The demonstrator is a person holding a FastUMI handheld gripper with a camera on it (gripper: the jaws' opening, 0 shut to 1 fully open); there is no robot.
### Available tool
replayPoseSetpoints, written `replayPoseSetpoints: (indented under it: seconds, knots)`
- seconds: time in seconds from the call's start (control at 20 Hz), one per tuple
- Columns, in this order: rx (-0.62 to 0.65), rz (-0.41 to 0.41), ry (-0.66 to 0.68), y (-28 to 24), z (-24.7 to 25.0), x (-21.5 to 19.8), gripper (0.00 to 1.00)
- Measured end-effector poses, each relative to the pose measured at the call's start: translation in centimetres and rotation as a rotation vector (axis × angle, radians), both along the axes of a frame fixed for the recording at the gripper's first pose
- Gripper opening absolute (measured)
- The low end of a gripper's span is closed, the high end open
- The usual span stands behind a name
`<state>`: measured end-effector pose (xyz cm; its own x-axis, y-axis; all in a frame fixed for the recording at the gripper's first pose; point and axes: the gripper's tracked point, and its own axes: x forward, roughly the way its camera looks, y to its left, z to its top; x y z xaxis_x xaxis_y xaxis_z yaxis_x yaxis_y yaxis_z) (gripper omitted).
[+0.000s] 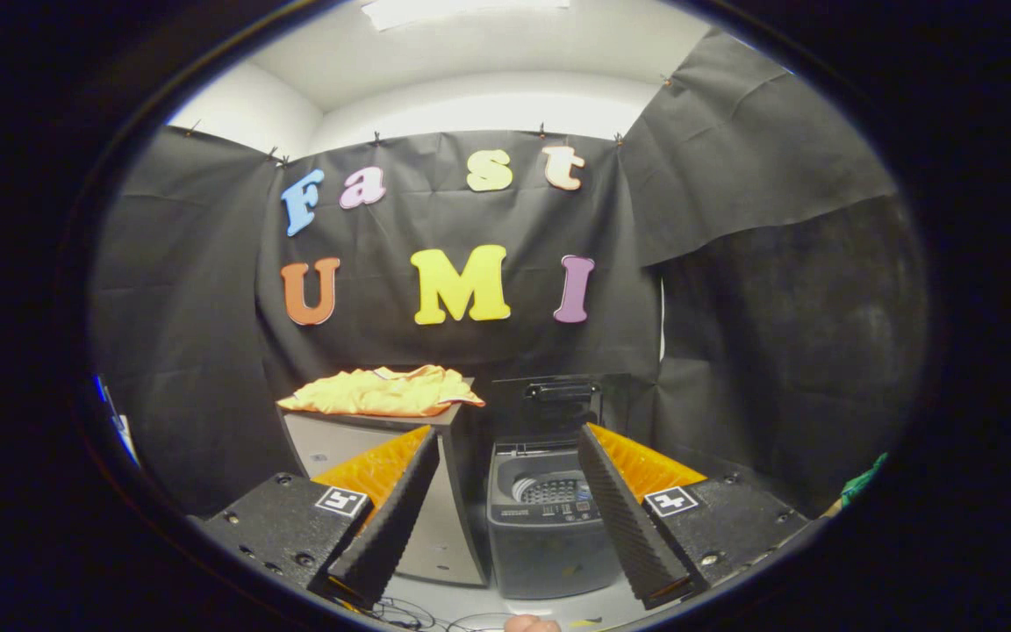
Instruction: Put the clothes into the washing machine and then close the washing machine lid.
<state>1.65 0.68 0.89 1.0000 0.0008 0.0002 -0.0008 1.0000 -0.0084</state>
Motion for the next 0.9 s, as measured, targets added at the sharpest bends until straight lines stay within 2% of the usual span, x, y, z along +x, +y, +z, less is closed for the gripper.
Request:
replayPoseSetpoints:
  seconds: [0.4,0.65,0.9]
  knots:
    - [0.053,0.049,0.060,3.8,0.3,3.2,1.00]
    - [0.062,0.130,0.114,8.6,2.7,9.0,1.00]
    - [0.049,0.204,0.192,14.1,4.0,17.2,1.00]
